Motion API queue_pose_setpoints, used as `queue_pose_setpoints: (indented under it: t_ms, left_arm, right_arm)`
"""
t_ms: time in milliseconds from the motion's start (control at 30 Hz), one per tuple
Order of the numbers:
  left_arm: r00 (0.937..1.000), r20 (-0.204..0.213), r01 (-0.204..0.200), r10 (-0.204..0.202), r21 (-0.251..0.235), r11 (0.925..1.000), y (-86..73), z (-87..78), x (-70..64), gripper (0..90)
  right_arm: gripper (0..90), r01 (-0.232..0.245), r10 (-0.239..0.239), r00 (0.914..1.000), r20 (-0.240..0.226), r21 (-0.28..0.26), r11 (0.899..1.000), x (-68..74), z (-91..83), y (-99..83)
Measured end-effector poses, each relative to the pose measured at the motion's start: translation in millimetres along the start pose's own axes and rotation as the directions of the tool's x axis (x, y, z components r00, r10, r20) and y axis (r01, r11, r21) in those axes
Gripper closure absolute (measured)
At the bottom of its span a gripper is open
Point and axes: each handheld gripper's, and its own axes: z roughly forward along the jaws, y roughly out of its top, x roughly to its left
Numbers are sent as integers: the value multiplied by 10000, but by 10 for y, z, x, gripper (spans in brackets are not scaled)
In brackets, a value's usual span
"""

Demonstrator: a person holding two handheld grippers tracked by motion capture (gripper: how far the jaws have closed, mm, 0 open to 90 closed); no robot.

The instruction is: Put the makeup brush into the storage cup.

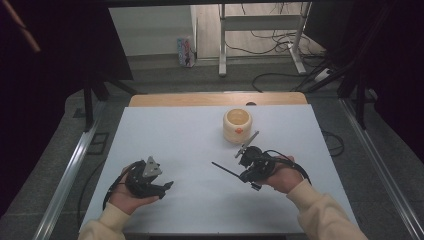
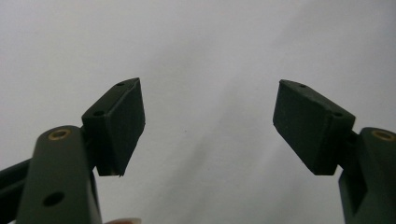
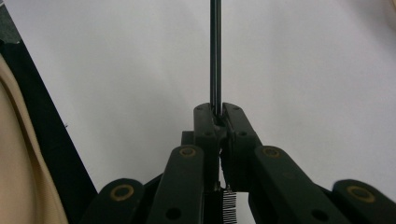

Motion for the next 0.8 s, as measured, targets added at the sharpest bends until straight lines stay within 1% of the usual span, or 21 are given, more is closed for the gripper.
queue_pose_setpoints:
  t_ms: [33,67,133,167,200,233,267,467,533,767,800]
  left_arm:
    - [10000,1,7,-7,-6,10000,5,3,-6,258]
    - [10000,0,11,-11,-25,10000,12,8,-14,259]
    - [10000,9,-86,86,1,10000,30,8,-20,259]
    - [10000,14,-45,45,-59,10000,40,12,-31,258]
    - [9999,3,-148,148,-25,9999,51,11,-31,259]
    - [9999,18,-113,113,-66,9999,61,14,-41,259]
    - [9998,8,-194,194,-48,9998,72,14,-42,258]
    - [9995,25,-329,330,-70,9994,118,32,-61,259]
    - [9996,33,-283,283,-70,9996,122,35,-70,259]
    - [9995,24,-329,329,-92,9994,121,34,-67,259]
    - [9995,27,-320,321,-86,9994,122,34,-71,258]
  right_arm:
    - [862,110,-110,9999,34,-12,9999,2,3,6]
    - [862,79,-80,10000,-44,-21,10000,14,6,14]
    - [862,183,-183,9998,-14,14,9998,20,17,31]
    - [862,239,-239,9997,-34,28,9997,25,23,41]
    - [862,295,-295,9996,-23,46,9996,29,29,52]
    - [862,330,-330,9994,-44,99,9994,35,34,62]
    - [862,404,-403,9992,-39,111,9991,36,39,71]
    - [861,690,-685,9975,-188,309,9971,60,85,134]
    - [862,756,-751,9970,-170,348,9965,70,107,158]
    - [861,1145,-1129,9930,-348,492,9922,119,200,232]
    - [861,1165,-1149,9929,-320,526,9918,131,207,243]
